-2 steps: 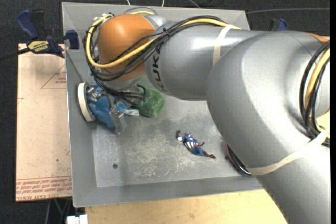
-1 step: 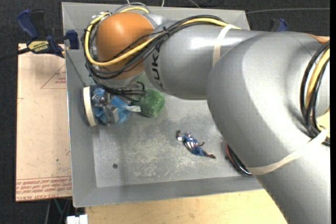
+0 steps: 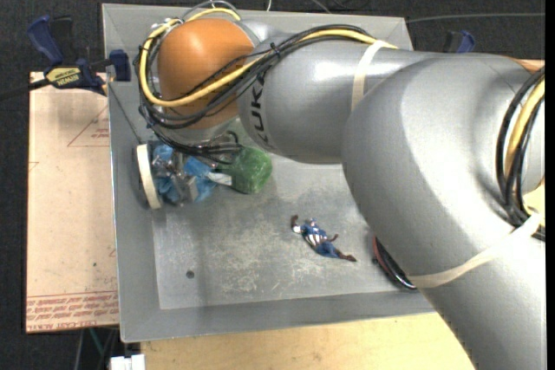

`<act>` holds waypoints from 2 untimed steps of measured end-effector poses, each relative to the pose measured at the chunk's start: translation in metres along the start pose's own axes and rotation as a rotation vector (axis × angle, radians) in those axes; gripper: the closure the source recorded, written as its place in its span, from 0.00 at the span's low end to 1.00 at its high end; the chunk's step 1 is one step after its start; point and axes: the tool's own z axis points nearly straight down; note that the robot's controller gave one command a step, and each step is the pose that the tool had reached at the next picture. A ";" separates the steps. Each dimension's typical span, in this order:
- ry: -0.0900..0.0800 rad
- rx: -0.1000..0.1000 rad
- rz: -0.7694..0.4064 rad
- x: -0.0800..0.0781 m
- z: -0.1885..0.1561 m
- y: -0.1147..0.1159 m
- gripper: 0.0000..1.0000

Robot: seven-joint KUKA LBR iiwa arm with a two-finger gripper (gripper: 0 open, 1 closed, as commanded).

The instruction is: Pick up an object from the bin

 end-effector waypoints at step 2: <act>-0.001 -0.003 0.015 0.000 -0.031 0.001 1.00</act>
Offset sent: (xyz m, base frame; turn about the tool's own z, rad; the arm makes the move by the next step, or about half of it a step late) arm -0.0020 -0.0007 0.0309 0.0115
